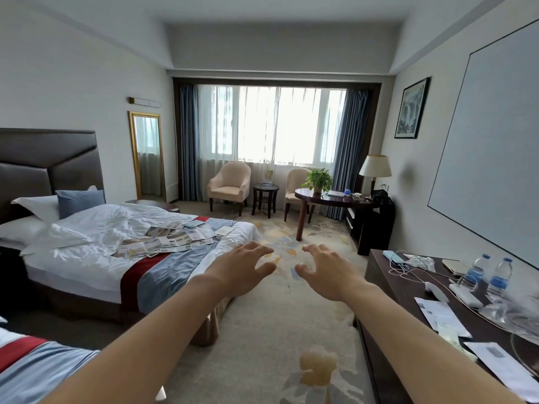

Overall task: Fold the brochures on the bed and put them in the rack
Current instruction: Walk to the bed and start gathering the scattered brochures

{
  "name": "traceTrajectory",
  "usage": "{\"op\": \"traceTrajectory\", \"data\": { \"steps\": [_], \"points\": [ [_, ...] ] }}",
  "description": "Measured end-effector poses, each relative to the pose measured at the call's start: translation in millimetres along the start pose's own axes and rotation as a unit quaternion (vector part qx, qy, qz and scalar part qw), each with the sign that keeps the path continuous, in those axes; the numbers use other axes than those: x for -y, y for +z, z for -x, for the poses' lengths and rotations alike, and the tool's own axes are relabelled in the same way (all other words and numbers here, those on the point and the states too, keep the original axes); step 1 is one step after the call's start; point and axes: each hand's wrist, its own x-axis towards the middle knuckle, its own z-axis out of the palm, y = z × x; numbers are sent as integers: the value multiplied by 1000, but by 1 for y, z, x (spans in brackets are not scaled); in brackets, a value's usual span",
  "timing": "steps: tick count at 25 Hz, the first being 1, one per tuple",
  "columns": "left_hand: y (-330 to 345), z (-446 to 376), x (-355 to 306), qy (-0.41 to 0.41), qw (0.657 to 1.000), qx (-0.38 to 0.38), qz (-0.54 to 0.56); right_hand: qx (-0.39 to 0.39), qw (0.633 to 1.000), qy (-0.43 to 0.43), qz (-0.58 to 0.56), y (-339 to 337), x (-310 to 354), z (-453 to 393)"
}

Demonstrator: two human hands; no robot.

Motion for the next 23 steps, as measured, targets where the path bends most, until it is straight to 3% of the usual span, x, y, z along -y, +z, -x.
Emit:
{"op": "traceTrajectory", "data": {
  "steps": [10,23],
  "points": [
    [21,-140,87,-10,1000,16,20,12,1000,-5,2,39,-16,-158],
    [65,-369,145,-19,1000,8,21,9,999,-31,4,65,-126,-392]
  ]
}}
